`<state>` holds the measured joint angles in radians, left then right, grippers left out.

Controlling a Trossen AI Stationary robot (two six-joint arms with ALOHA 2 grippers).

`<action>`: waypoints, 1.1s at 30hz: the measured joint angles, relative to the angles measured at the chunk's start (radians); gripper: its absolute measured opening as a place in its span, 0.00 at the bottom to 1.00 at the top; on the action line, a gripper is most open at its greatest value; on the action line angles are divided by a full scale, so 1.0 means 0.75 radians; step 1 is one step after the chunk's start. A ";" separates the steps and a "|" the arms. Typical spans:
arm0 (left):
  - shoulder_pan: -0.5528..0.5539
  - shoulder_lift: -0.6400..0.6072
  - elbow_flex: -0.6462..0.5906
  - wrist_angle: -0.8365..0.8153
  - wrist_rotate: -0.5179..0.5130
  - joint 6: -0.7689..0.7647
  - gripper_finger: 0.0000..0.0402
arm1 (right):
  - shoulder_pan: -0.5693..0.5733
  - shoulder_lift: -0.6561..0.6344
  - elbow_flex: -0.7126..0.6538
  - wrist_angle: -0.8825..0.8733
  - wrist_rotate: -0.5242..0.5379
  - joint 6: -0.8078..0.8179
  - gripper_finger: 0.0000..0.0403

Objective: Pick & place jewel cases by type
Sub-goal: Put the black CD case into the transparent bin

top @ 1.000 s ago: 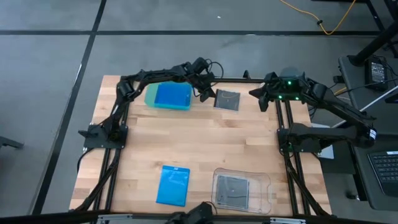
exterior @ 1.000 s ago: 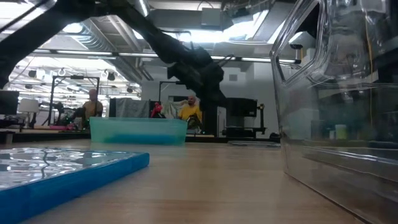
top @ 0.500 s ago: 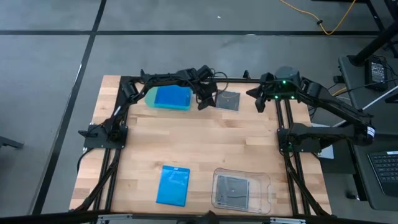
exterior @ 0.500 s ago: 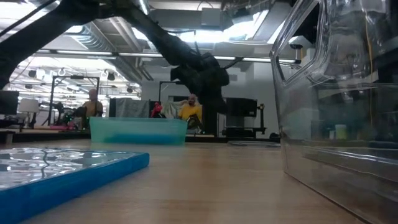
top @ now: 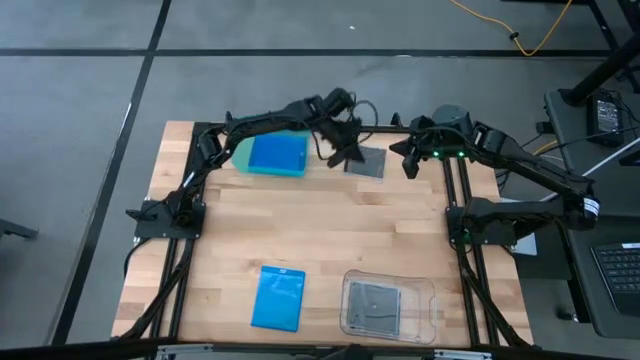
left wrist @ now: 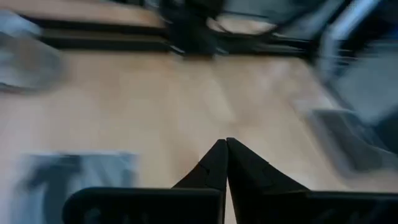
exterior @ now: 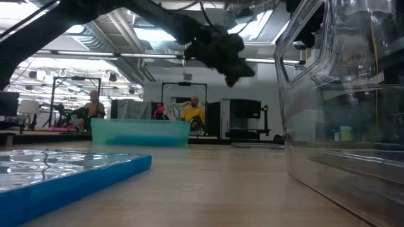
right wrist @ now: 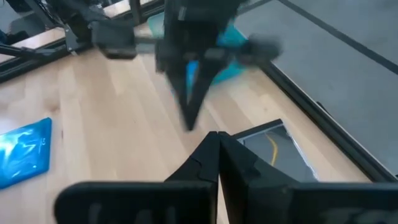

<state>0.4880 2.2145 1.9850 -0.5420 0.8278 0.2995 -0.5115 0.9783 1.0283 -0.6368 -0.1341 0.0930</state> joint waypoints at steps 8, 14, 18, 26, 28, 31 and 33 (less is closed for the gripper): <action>-0.011 0.059 0.278 -0.133 -1.208 0.476 0.01 | -0.027 0.063 0.000 0.029 -0.128 0.002 0.03; 0.129 0.061 0.309 0.002 -1.279 0.686 0.00 | -0.027 0.063 0.000 0.027 -0.140 0.003 0.02; 0.264 0.119 0.310 -0.019 -1.060 0.716 0.00 | -0.027 0.060 0.000 0.027 -0.141 0.001 0.02; 0.356 0.291 0.309 -0.079 -0.851 1.009 0.00 | -0.027 0.060 0.000 0.020 -0.142 -0.001 0.04; 0.350 0.323 0.307 -0.089 -0.818 1.019 0.00 | -0.027 0.060 0.000 0.020 -0.142 -0.001 0.04; 0.335 0.330 0.307 -0.093 -0.801 0.984 0.00 | -0.027 0.060 0.000 0.019 -0.142 -0.001 0.02; 0.320 0.326 0.308 -0.096 -0.816 0.988 0.00 | -0.027 0.060 0.000 0.018 -0.142 -0.008 0.02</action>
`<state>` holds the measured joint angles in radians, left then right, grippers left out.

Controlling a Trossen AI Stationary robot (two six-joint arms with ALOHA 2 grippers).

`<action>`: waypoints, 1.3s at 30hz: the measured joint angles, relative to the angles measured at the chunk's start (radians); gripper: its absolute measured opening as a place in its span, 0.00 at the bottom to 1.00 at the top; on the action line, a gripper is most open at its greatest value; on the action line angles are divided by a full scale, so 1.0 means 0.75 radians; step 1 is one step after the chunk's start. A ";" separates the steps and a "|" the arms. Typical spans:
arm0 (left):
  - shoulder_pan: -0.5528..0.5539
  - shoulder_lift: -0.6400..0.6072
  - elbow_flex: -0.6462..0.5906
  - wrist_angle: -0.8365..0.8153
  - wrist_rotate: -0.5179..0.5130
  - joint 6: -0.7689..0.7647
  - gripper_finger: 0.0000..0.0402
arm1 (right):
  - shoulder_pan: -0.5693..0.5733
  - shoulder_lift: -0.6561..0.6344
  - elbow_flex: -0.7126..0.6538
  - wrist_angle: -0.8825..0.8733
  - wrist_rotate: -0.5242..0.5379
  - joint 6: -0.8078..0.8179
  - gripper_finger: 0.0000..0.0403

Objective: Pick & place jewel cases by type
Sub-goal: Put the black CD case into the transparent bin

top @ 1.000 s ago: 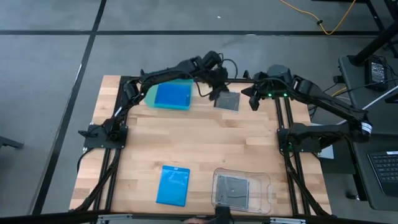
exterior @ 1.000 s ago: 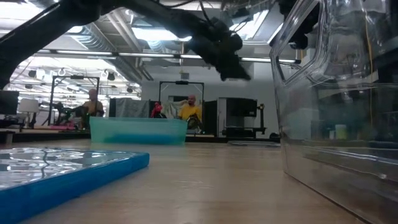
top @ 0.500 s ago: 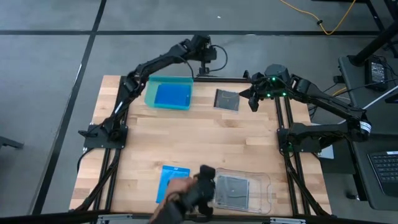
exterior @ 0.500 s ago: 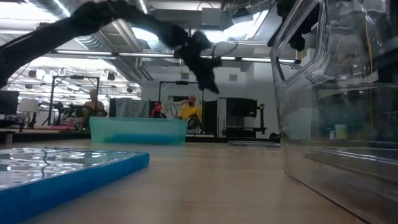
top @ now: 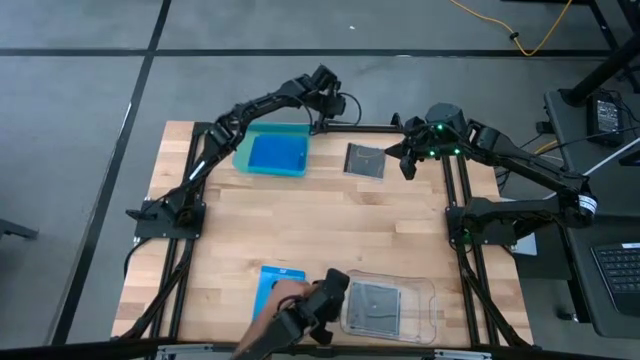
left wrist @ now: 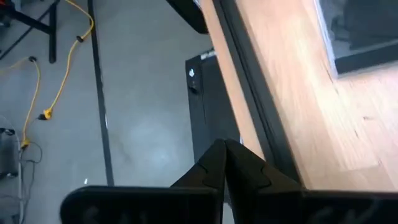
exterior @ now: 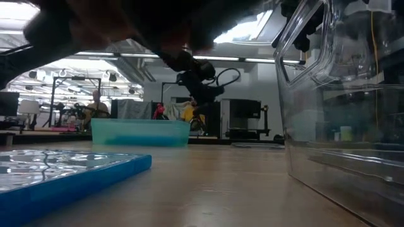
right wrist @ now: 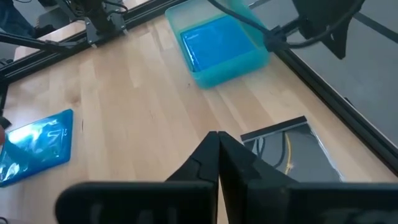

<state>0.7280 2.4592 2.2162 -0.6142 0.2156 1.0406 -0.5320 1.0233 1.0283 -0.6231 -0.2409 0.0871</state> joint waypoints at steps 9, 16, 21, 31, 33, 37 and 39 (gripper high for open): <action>-0.039 -0.169 0.104 -0.238 -0.021 -0.280 0.00 | -0.100 0.106 0.001 -0.004 -0.085 -0.099 0.05; -0.200 -0.461 0.104 -0.355 0.079 -0.411 0.01 | -0.193 0.259 0.145 -0.232 -0.250 -0.265 0.06; -0.314 -0.623 0.105 -0.364 0.067 -0.543 0.00 | -0.305 0.283 0.195 -0.430 -0.041 -0.477 0.06; -0.437 -0.781 0.103 -0.360 0.030 -0.649 0.00 | -0.449 0.733 0.238 -0.085 -0.135 -0.420 0.06; -0.449 -0.785 0.103 -0.359 -0.005 -0.683 0.01 | -0.422 0.856 0.309 -0.088 -0.135 -0.374 0.06; -0.466 -0.783 0.103 -0.419 -0.057 -0.729 0.00 | -0.342 1.019 0.416 -0.196 -0.260 -0.332 0.06; -0.479 -0.783 0.103 -0.461 -0.082 -0.733 0.00 | -0.281 1.039 0.426 -0.259 -0.285 -0.332 0.05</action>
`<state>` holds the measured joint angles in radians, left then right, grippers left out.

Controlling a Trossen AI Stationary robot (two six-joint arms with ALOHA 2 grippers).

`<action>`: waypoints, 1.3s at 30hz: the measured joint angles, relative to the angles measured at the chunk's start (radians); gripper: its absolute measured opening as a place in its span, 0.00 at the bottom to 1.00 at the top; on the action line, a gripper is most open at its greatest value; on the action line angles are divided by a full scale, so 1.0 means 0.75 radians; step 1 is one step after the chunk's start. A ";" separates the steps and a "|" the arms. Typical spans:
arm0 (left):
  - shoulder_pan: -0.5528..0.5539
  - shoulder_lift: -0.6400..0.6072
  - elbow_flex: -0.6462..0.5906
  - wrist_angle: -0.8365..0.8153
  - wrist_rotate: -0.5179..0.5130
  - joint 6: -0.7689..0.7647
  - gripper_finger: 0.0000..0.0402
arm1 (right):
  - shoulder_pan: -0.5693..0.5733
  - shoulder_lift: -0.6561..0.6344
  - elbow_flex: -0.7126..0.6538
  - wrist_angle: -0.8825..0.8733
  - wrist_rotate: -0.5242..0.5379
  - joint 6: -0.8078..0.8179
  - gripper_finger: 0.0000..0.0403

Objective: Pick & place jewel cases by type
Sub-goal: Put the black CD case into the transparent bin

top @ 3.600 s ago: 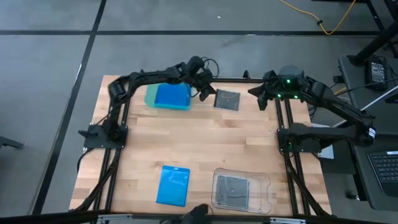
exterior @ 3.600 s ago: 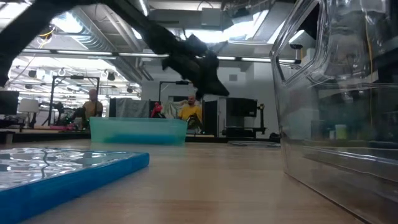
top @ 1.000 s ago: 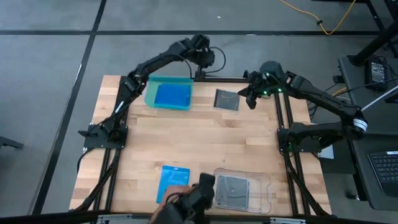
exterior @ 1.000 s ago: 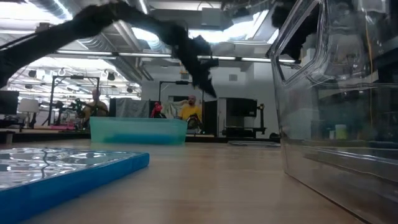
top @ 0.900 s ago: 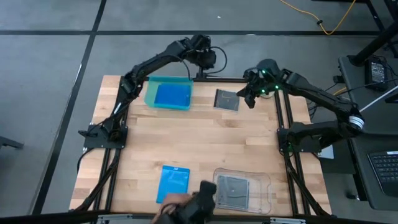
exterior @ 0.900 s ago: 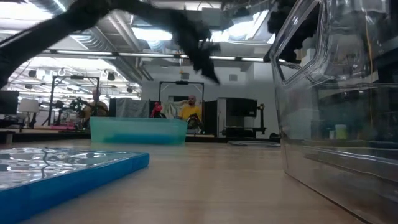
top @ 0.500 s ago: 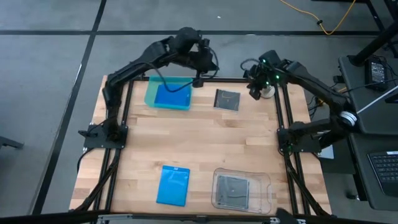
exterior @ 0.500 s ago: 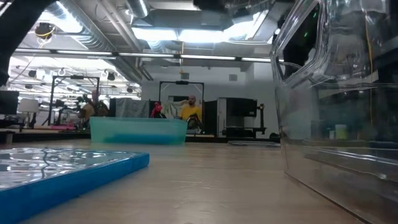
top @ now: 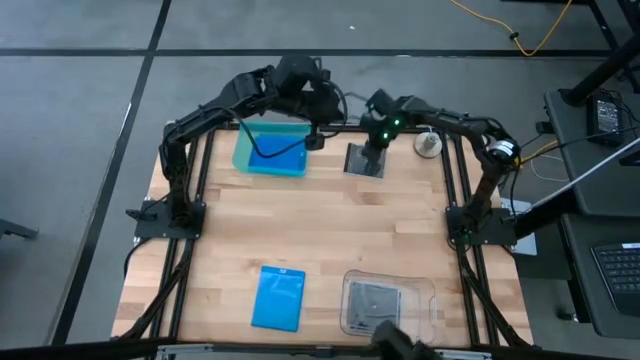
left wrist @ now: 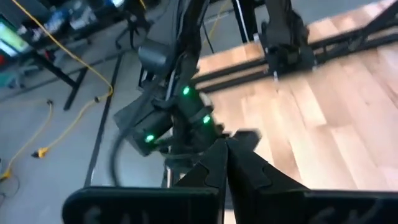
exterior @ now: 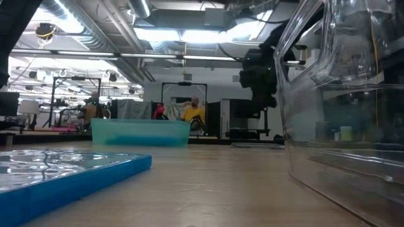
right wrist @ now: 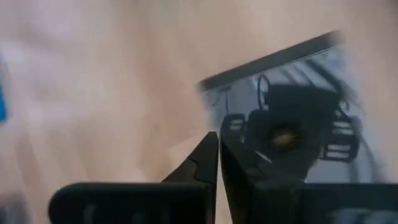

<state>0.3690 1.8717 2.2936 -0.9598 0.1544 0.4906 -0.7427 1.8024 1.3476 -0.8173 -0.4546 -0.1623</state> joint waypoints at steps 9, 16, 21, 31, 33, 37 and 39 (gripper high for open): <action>-0.022 0.001 0.000 -0.120 -0.043 -0.001 0.00 | 0.119 -0.140 -0.378 -0.059 0.032 0.020 0.03; -0.017 0.001 0.000 -0.101 -0.028 0.033 0.00 | 0.001 -0.327 -0.658 0.021 0.209 0.098 0.02; -0.006 0.001 0.000 -0.042 -0.009 0.028 0.01 | -0.120 -0.350 -0.665 0.095 0.270 0.004 0.02; -0.012 0.001 0.000 0.004 -0.004 -0.033 0.01 | -0.255 -0.130 -0.475 0.166 0.302 -0.141 0.01; -0.012 0.001 0.000 0.004 -0.004 -0.050 0.01 | -0.257 -0.072 -0.415 0.145 0.301 -0.152 0.01; -0.013 0.001 0.000 -0.001 -0.004 -0.066 0.00 | -0.256 0.016 -0.292 0.100 0.299 -0.191 0.04; -0.012 0.002 0.000 -0.001 -0.007 -0.075 0.01 | -0.256 0.052 -0.245 0.069 0.292 -0.212 0.04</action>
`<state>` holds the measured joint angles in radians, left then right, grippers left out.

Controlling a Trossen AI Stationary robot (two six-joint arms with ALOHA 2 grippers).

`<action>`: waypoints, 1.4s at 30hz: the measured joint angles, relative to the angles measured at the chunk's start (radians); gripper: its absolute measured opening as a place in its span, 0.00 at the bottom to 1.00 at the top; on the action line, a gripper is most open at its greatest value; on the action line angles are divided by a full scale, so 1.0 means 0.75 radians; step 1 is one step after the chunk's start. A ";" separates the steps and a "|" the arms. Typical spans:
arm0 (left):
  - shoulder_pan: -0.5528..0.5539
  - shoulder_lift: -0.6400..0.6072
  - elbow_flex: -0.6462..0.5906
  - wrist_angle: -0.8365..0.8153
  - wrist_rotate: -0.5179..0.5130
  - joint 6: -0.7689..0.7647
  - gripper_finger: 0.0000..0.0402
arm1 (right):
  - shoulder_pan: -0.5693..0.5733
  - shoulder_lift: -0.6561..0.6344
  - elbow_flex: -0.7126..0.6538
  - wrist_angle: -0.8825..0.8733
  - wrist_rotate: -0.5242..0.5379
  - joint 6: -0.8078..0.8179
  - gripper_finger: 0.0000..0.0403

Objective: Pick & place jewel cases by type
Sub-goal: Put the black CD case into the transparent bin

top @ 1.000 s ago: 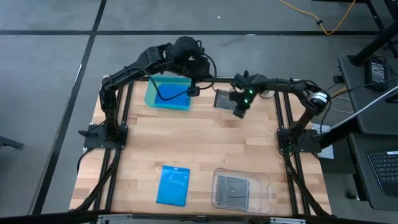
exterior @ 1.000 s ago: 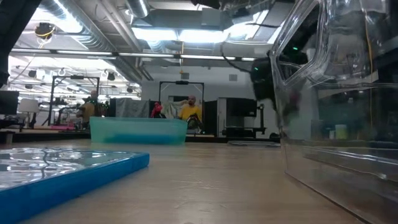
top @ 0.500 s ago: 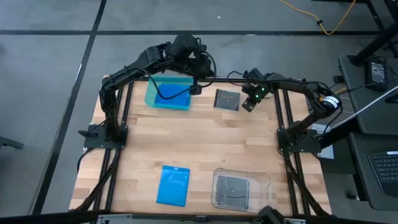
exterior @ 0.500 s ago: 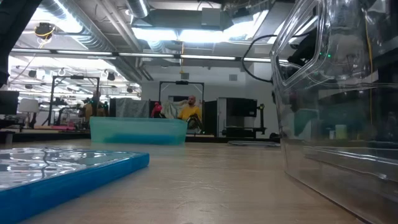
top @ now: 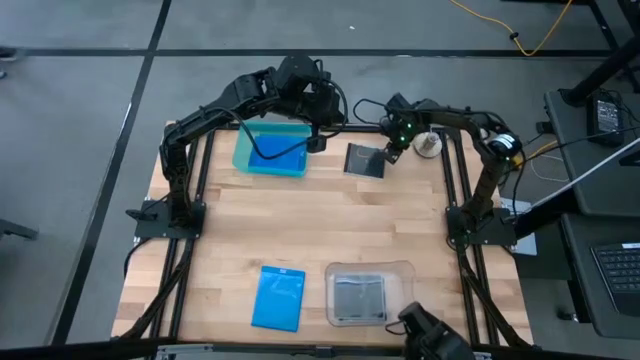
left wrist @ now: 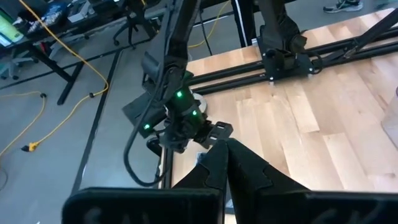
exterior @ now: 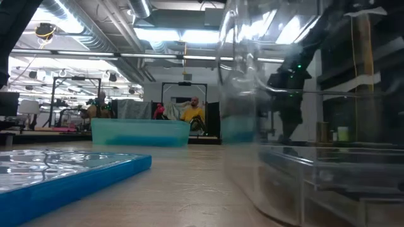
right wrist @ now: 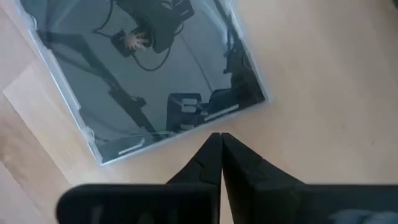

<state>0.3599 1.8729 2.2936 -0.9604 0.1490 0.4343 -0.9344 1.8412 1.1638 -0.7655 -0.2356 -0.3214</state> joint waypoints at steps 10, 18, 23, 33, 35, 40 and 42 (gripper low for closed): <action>0.000 0.000 0.000 0.000 -0.002 0.029 0.01 | -0.035 0.073 0.110 -0.040 0.015 -0.104 0.02; 0.011 0.000 0.000 0.009 -0.002 0.042 0.00 | -0.001 0.211 0.251 -0.129 -0.008 -0.143 0.03; 0.011 0.000 0.000 0.009 -0.003 0.047 0.00 | 0.034 0.216 0.281 -0.101 -0.063 -0.168 0.03; 0.011 0.000 0.000 0.009 -0.003 0.067 0.00 | 0.064 0.225 0.280 -0.072 -0.016 -0.171 0.03; 0.012 0.000 0.000 0.009 -0.003 0.067 0.00 | 0.064 0.243 0.280 -0.080 -0.026 -0.171 0.03; 0.011 0.000 0.000 0.009 -0.003 0.067 0.01 | 0.104 0.282 0.288 -0.149 -0.057 -0.171 0.03; 0.012 0.000 0.000 0.009 -0.003 0.067 0.00 | 0.129 0.291 0.287 -0.186 -0.092 -0.171 0.03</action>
<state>0.3687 1.8729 2.2936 -0.9539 0.1471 0.4844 -0.8380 2.0592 1.3791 -0.9046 -0.3047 -0.4494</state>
